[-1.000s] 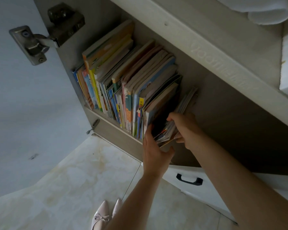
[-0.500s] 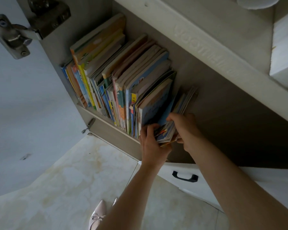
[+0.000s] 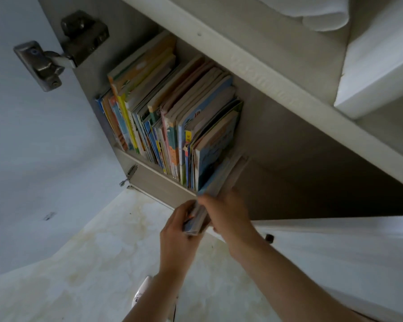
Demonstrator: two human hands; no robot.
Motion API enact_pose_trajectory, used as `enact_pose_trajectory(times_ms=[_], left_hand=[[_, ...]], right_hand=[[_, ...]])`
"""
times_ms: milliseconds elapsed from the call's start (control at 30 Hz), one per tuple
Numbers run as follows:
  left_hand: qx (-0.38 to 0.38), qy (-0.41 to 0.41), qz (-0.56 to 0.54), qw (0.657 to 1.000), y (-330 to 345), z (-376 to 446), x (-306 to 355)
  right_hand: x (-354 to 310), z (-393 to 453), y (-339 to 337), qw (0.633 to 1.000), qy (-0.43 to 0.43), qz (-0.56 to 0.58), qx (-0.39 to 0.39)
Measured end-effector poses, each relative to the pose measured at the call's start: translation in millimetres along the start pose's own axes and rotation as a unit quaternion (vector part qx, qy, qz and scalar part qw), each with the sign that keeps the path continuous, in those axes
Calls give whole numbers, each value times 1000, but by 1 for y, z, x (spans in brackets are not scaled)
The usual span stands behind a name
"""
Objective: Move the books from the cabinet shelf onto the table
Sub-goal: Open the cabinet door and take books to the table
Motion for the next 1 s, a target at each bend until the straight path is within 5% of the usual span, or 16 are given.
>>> enact_pose_trajectory(times_ms=[133,300,467,600,1000], left_hand=[[-6,-39,-18,999,-24,3,-24],[-26,-77,-36,996,-30,9,-61],[-27,-66,-58,996,-32,-1,-72],[-26,-81,-81,993,-33,-2,-80],[-81,-152,-125,977,-55,1,-88]], right_hand=[[6,-8,5,997,13,14,-77],[5,55,-46,994,-46,-91,29],[-6,90,-19,970,-150,-155,-107],[1,87,-6,930,-128,-297,-176],[-3,55,-4,950,-180,-217,-134]])
Point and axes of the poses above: each hand's wrist, its own z-axis towards the middle knuckle, its own y-axis out of the palm, x = y × z, the point moved 9 cm from there along z, towards the middle knuckle, and after that the axes turned 6 degrees about z, right-handed, at the moved point
